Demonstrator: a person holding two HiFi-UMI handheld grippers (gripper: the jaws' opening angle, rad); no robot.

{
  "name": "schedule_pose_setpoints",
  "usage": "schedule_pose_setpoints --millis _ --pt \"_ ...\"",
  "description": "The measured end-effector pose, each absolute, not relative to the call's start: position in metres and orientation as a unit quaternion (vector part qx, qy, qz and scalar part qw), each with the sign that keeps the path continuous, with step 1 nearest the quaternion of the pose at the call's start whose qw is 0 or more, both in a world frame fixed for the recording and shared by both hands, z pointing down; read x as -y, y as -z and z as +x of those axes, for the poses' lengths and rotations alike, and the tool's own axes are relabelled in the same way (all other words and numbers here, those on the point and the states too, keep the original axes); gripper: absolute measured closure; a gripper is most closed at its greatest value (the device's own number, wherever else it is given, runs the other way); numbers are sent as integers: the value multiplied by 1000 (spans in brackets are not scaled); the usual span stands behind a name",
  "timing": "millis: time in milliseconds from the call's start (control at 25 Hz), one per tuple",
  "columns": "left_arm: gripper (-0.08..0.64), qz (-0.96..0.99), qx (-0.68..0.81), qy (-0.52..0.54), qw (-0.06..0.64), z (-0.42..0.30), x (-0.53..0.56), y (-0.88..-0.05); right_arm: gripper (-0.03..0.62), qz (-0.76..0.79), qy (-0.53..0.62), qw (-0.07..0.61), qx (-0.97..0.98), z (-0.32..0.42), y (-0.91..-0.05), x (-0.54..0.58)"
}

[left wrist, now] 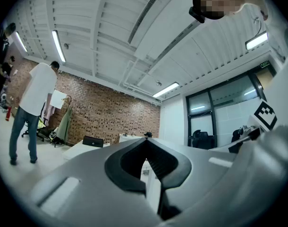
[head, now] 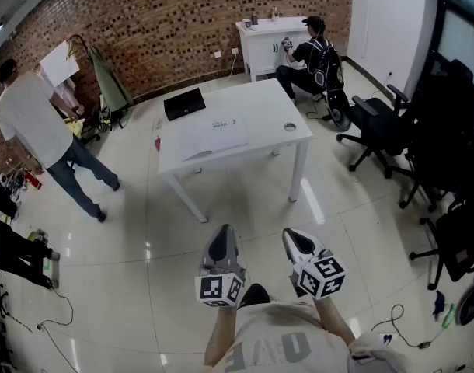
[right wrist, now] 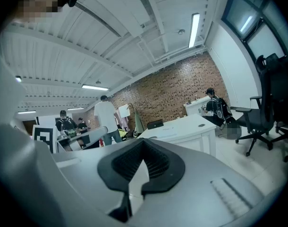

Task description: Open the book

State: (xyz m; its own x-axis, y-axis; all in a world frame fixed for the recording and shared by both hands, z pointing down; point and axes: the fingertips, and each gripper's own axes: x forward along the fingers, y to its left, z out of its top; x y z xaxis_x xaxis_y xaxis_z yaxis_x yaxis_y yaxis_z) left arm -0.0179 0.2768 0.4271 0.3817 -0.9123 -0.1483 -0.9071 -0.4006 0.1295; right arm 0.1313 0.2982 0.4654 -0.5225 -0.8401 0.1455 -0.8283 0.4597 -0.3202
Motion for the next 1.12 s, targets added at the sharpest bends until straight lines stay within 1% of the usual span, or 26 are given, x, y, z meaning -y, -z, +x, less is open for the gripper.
schedule_pose_setpoints --millis 440,720,920,1120 --pt "541 813 571 111 7 -34 -278 -424 588 -452 158 19 -878 110 -460 -304" --pt "541 814 573 96 9 -30 -283 -423 588 -458 190 2 -869 112 -479 -297" --pt "541 795 599 94 13 -61 -279 -429 588 -435 216 11 -874 88 -484 -288" --pt "541 782 617 91 30 -81 -261 -443 588 -432 229 -11 -872 82 -498 -274"
